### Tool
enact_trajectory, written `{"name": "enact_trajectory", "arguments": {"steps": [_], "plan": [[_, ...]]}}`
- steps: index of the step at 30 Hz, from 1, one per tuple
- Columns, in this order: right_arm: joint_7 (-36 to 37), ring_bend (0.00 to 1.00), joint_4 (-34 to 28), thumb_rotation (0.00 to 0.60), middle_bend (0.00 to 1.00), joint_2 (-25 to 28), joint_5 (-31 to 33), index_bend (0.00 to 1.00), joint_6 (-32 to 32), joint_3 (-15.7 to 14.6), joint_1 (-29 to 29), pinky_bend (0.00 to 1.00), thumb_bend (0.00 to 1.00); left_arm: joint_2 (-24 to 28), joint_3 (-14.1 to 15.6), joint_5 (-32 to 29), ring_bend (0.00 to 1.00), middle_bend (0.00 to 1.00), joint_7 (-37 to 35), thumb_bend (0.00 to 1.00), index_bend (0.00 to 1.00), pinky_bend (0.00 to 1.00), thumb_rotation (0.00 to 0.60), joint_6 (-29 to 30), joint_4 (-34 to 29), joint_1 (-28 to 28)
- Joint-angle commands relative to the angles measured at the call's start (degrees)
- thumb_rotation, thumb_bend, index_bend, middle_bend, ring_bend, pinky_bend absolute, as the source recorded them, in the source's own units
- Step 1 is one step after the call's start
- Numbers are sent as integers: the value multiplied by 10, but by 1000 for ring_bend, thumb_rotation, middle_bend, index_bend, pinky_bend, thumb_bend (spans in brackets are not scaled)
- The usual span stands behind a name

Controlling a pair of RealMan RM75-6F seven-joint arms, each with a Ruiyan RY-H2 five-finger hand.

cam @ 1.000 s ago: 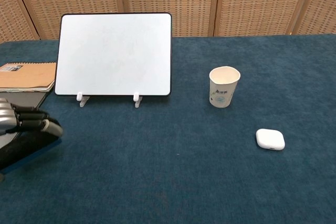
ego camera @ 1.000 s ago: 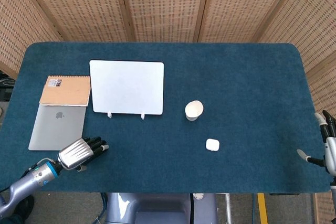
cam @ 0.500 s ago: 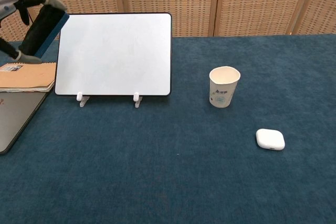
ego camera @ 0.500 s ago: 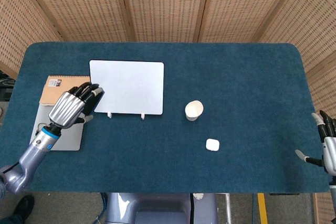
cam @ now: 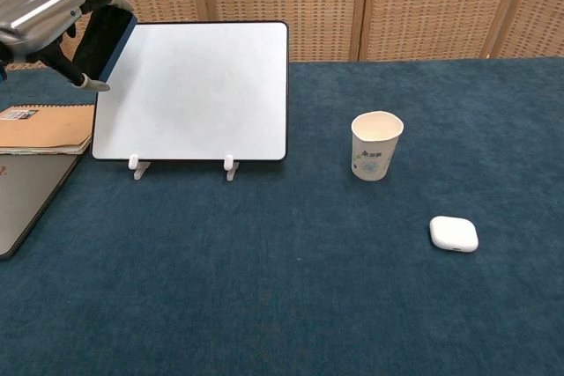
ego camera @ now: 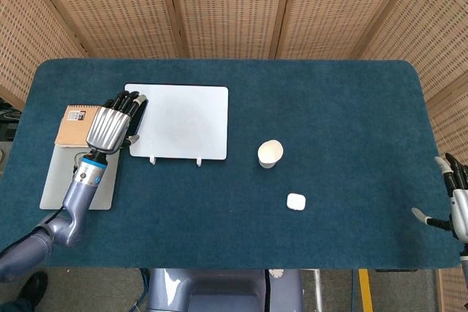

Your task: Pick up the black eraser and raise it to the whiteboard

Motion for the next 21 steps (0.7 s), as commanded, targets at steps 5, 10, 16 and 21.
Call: {"name": "enact_trajectory", "arguments": {"steps": [5,10,16,21], "plan": [[10,0,4,600,0,1,1,0,-4,0,1,0,0,-67,-16,-34,339,377,33,0,420,426,600,-9,74,-23],[23,0,7,600,0,4,-1,0,-3,0,0,0,0,-95,-19,-46,339,377,26,0,420,425,600,-10,116,-30],[29,0,8,600,0,6,-4,0,-3,-1,0,0,0,-110,-14,-49,339,376,15,0,420,425,600,-10,144,-35],[31,0,8,600,0,6,-4,0,-3,-1,0,0,0,-122,-10,-51,187,189,11,0,345,367,600,-7,164,-37]]}}
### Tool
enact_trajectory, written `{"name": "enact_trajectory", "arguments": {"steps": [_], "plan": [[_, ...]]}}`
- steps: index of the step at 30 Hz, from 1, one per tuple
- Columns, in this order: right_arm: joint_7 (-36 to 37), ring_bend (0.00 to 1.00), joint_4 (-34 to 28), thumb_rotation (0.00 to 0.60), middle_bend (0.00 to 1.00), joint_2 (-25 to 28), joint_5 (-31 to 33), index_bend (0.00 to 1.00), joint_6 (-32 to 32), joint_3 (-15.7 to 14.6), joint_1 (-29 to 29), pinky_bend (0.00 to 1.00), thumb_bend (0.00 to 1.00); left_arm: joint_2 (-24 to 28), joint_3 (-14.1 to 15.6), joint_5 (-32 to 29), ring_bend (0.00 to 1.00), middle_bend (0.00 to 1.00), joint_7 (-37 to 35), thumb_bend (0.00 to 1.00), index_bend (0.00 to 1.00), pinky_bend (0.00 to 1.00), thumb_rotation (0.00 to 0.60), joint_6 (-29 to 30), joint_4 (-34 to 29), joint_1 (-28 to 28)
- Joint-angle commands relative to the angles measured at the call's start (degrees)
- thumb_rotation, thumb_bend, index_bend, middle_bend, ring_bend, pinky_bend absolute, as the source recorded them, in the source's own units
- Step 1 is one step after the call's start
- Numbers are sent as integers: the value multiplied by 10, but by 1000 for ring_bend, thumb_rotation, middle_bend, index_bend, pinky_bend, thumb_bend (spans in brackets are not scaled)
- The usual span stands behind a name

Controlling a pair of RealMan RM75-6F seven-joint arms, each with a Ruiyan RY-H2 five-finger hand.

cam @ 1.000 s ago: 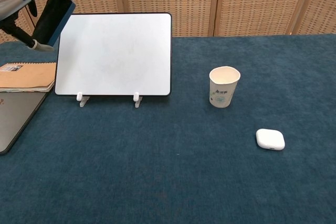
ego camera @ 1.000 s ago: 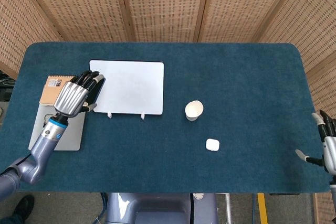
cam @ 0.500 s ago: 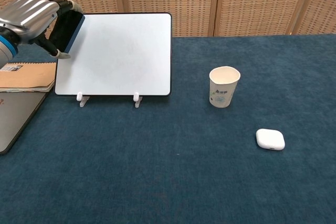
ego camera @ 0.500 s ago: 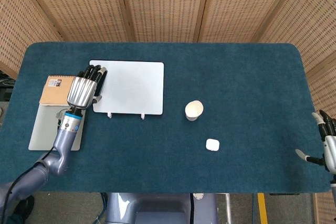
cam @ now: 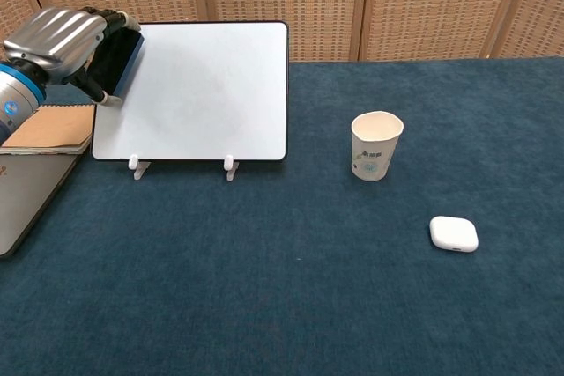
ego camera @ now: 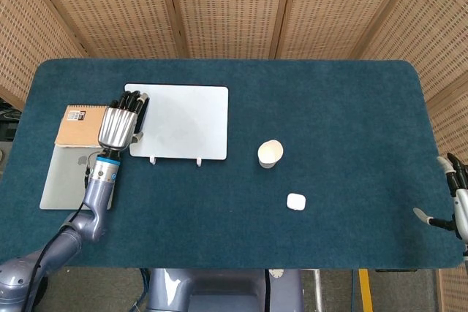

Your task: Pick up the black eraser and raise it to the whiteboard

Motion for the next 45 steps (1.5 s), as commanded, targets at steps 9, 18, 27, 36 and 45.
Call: {"name": "enact_trajectory", "arguments": {"steps": [9,18,27,36,45], "plan": [[0,0,0,600,0,0,1,0,-1,0,0,0,0,-16,2,-9,0,0,2,0,0,0,600,-3,20,-7],[3,0,0,600,0,1,0,0,2,0,-1,0,0,-14,6,-9,0,0,-4,0,0,0,600,6,14,-7],[4,0,-1,600,0,2,-2,0,1,-1,0,0,0,-5,13,-13,0,0,5,0,0,0,600,-9,3,-6],[11,0,2,600,0,3,1,0,0,0,-1,0,0,16,22,-2,0,0,-12,0,0,0,600,4,-37,-1],[14,0,-2,600,0,5,-6,0,9,-2,-4,0,0,156,59,45,0,0,-41,0,0,0,600,92,-265,65]]}}
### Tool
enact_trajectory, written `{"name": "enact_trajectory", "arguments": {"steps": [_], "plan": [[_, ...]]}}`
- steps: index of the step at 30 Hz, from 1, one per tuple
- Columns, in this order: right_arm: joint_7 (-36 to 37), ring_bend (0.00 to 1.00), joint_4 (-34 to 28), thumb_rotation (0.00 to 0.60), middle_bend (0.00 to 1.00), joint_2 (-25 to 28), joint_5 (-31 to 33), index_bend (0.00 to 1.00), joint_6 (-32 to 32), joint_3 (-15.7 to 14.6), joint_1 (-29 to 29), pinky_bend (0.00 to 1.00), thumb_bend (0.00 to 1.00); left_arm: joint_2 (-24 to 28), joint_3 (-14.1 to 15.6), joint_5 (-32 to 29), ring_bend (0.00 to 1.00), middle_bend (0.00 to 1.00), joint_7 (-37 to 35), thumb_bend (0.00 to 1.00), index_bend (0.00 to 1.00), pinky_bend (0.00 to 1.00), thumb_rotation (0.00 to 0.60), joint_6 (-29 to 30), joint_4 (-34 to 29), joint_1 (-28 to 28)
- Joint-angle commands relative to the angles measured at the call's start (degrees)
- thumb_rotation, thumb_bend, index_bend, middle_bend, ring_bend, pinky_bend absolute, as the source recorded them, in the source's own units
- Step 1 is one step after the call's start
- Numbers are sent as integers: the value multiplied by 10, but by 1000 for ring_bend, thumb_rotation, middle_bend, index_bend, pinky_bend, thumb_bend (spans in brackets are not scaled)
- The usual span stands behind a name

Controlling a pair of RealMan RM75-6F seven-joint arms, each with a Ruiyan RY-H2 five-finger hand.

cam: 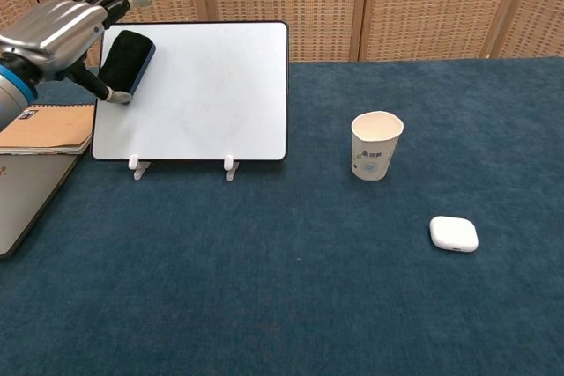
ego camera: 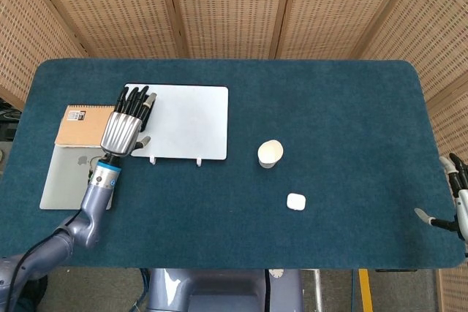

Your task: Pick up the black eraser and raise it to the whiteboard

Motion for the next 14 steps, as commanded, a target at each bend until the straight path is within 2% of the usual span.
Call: {"name": "enact_trajectory", "arguments": {"steps": [1,2,5,8,10,14], "plan": [[0,0,-2,600,0,1,-3,0,3,-1,-1,0,0,111,26,21,0,0,2,0,0,0,600,49,-171,55],[1,0,-3,600,0,1,-5,0,6,-1,-2,0,0,150,33,16,0,0,17,0,0,0,600,58,-231,76],[1,0,-6,600,0,3,-10,0,12,-2,-4,0,0,232,48,-6,0,0,60,0,0,0,600,69,-356,119],[1,0,-10,600,0,4,-15,0,18,-4,-7,0,0,298,66,-18,0,0,80,0,0,0,600,88,-447,159],[1,0,-12,600,0,5,-19,0,25,-5,-9,0,0,341,83,-23,0,0,74,0,0,0,600,110,-500,195],[1,0,-15,600,0,7,-23,0,33,-6,-12,0,0,368,103,-14,0,0,35,0,0,0,600,143,-523,240]]}}
